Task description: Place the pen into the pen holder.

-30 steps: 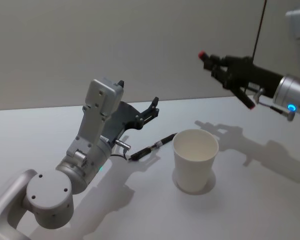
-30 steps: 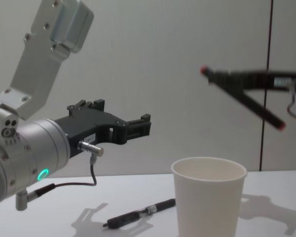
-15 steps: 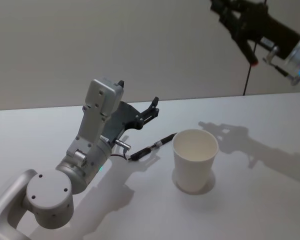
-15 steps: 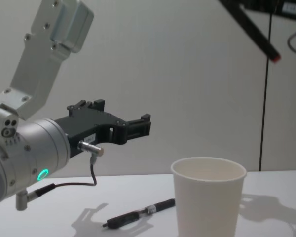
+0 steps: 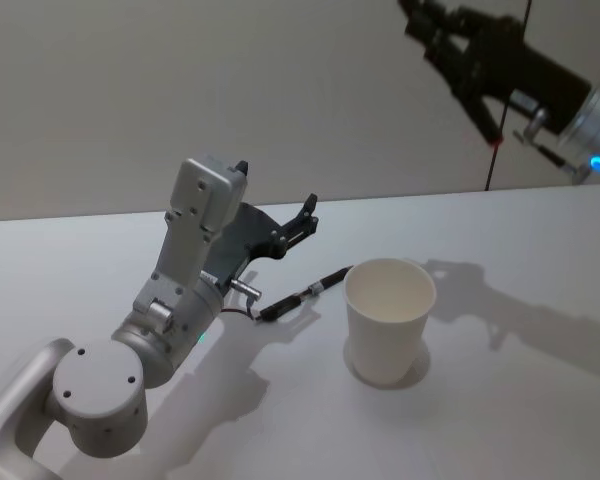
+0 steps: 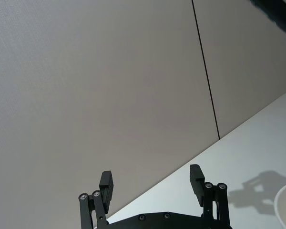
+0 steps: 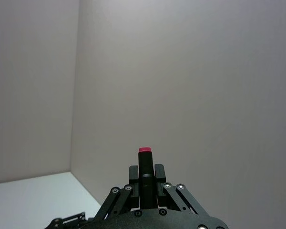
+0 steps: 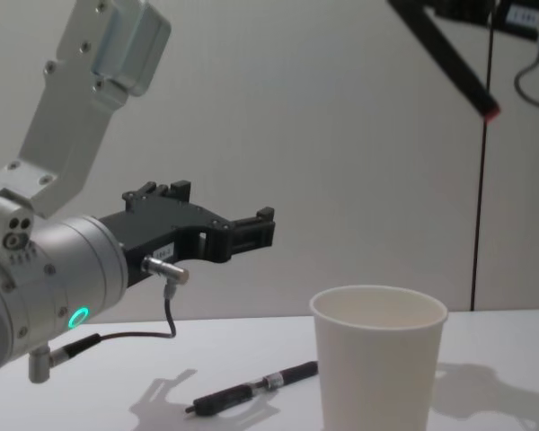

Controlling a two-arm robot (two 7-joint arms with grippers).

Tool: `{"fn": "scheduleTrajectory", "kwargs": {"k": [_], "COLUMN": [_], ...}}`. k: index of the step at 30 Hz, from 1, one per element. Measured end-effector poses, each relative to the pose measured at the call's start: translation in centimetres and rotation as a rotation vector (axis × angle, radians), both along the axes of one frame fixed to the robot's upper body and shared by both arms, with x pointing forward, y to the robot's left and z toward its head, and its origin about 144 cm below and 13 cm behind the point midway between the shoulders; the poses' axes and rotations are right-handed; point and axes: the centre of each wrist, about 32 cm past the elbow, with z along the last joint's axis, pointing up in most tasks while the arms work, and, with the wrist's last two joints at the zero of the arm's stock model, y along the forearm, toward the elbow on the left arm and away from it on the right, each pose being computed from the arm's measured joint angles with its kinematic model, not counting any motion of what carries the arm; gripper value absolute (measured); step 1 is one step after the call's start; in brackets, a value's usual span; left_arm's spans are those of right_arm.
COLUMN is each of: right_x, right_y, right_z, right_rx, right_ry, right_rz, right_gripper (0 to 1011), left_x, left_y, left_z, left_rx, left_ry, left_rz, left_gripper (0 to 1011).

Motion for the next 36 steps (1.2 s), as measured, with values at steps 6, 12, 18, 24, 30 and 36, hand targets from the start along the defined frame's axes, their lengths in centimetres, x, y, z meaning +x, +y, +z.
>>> {"fn": "scheduleTrajectory", "kwargs": {"k": [6, 12, 18, 24, 30, 36], "right_x": [-0.8, -1.6, -2.5, -2.9, -3.0, -2.8], "right_y": [0.1, 0.2, 0.3, 0.4, 0.5, 0.7], "right_z": [-2.1, -4.1, -5.7, -6.1, -5.6, -4.5], "right_rx": [-0.04, -0.061, -0.046, 0.004, 0.061, 0.14], "right_ry": [0.066, 0.133, 0.202, 0.23, 0.23, 0.218], "right_rz": [0.039, 0.071, 0.112, 0.142, 0.162, 0.179], "right_gripper": [187, 187, 187, 187, 187, 187], "left_x": [0.0, 0.0, 0.0, 0.0, 0.0, 0.0], "left_y": [0.0, 0.0, 0.0, 0.0, 0.0, 0.0], "left_z": [0.0, 0.0, 0.0, 0.0, 0.0, 0.0], "left_rx": [0.0, 0.0, 0.0, 0.0, 0.0, 0.0], "left_ry": [0.0, 0.0, 0.0, 0.0, 0.0, 0.0], "left_rz": [0.0, 0.0, 0.0, 0.0, 0.0, 0.0], "left_gripper": [1001, 1001, 1001, 1001, 1001, 1001]}}
